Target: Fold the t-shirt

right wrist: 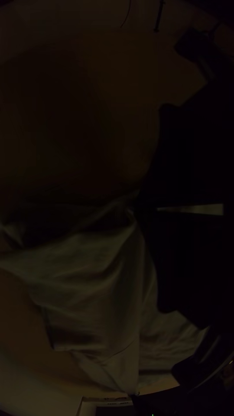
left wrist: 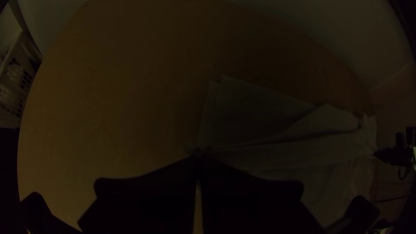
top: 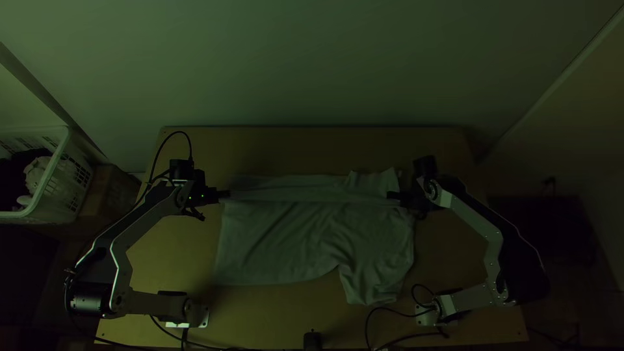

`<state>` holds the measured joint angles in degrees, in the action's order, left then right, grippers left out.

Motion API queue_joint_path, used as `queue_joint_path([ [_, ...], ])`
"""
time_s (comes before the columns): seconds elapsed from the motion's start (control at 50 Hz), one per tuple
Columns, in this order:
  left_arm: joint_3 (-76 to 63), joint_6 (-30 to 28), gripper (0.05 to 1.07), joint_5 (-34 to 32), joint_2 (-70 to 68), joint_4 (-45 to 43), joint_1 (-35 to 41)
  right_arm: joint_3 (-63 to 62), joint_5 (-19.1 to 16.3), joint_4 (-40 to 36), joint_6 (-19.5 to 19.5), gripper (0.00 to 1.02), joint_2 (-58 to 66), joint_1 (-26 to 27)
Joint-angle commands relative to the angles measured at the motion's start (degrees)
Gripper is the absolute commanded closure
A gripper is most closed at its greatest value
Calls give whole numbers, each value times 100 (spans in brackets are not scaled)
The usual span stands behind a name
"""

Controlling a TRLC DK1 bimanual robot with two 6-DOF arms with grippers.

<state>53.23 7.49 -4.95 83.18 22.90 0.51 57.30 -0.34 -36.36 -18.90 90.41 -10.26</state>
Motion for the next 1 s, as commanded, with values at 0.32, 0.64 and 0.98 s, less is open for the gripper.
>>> queue_joint_path([
  [0.32,-586,78,60,91,-223,-716,28,-500,306,252,-176,77,-481,42],
  [0.64,-604,218,46,38,-1084,-567,151,-263,289,-328,-360,5,-1236,209],
  [0.98,-349,69,40,-59,-2482,936,441,-175,245,-1198,-229,4,-2467,209],
])
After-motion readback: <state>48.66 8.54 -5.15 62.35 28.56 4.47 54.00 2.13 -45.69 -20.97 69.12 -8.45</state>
